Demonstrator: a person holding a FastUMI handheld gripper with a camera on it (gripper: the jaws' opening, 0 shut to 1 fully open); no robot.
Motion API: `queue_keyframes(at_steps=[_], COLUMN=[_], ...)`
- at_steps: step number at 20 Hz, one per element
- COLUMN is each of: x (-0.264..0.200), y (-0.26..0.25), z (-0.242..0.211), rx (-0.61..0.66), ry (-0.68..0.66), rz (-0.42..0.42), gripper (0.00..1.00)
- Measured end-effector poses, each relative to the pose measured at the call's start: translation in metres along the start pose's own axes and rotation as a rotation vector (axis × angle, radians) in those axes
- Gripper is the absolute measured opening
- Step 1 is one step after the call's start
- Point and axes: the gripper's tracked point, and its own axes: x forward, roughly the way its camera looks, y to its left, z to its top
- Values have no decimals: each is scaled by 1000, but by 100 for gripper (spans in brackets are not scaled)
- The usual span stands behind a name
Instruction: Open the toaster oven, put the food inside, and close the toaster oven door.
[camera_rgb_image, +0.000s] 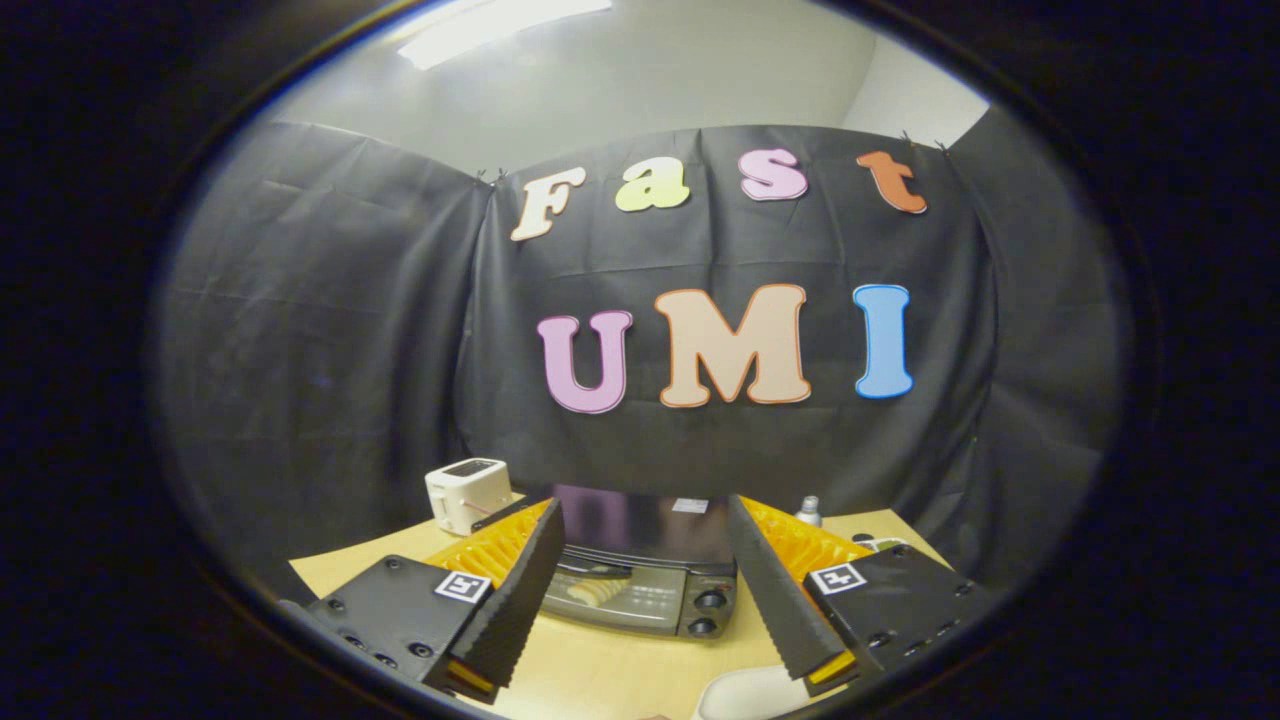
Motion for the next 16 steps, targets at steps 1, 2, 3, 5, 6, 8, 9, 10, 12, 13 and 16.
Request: queue_keyframes(at_steps=[1, 2, 3, 5, 6, 8, 9, 10, 12, 13, 16], x=[0, 0, 0, -2, -4, -9, -9, -9, -4, -2, 4], y=[2, 4, 6, 13, 14, 7, -2, -18, -62, -87, -162], z=[3, 4, 5, 4, 1, -2, -4, -7, -20, -28, -59], rx=[-4, -16, -29, -40, -40, -57, -80, -111, -175, -205, -273], ry=[-6, -12, -18, -26, -29, -55, -82, -110, -150, -166, -221], rz=[5, 10, 19, 51, 68, 98, 105, 95, 22, -22, -107], gripper=[100, 100, 100, 100, 100, 100, 100, 100, 100, 100, 100])
